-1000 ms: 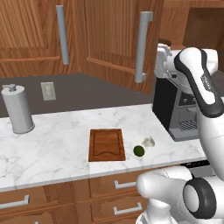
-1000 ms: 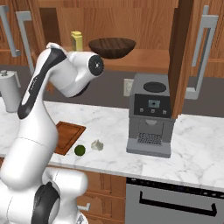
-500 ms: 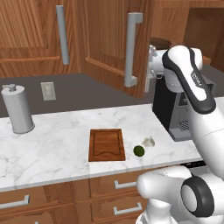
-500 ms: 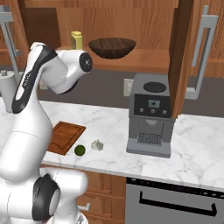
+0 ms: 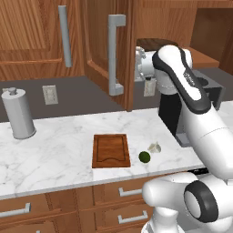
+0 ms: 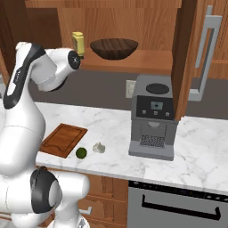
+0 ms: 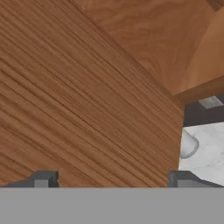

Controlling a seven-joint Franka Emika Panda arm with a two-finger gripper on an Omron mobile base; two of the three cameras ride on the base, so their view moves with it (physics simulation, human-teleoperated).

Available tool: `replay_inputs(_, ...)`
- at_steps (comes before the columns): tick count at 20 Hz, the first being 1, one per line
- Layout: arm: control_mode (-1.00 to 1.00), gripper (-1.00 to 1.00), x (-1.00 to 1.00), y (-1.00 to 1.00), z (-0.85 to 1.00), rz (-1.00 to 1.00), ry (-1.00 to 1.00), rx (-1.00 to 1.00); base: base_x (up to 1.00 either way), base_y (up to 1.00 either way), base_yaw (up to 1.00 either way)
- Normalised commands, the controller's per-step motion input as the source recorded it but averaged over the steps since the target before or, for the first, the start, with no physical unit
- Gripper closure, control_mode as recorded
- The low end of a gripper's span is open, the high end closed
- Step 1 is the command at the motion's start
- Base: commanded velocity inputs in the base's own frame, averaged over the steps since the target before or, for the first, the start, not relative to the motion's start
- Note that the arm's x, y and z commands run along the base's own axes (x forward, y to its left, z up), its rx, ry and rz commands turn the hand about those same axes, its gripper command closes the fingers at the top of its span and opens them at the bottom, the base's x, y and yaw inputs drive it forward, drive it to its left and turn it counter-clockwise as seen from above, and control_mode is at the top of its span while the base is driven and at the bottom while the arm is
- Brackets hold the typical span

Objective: Open the cabinet. Place the bowl and condiment on the counter. Then place the lime and garlic on the cutting board.

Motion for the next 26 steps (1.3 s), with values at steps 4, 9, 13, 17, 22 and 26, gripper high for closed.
replay_inputs(4,-1.0,-1.0,0.0,0.67,0.0,0.03,0.0,0.0,0.0,0.0,0.0)
replay_inputs(9,-1.0,-1.0,0.0,0.59,0.0,0.02,0.0,0.0,0.0,0.0,0.0)
replay_inputs(13,-1.0,-1.0,0.0,0.43,0.0,0.0,0.0,-0.01,0.0,0.0,0.0)
replay_inputs(17,-1.0,-1.0,-0.02,0.05,-0.01,0.0,-0.03,-0.05,0.0,0.0,0.0)
replay_inputs(22,-1.0,-1.0,-0.11,-0.22,0.0,-0.03,-0.11,-0.11,0.0,0.0,0.0)
replay_inputs(26,-1.0,-1.0,-0.07,-0.35,0.0,-0.03,-0.12,-0.12,0.0,0.0,0.0)
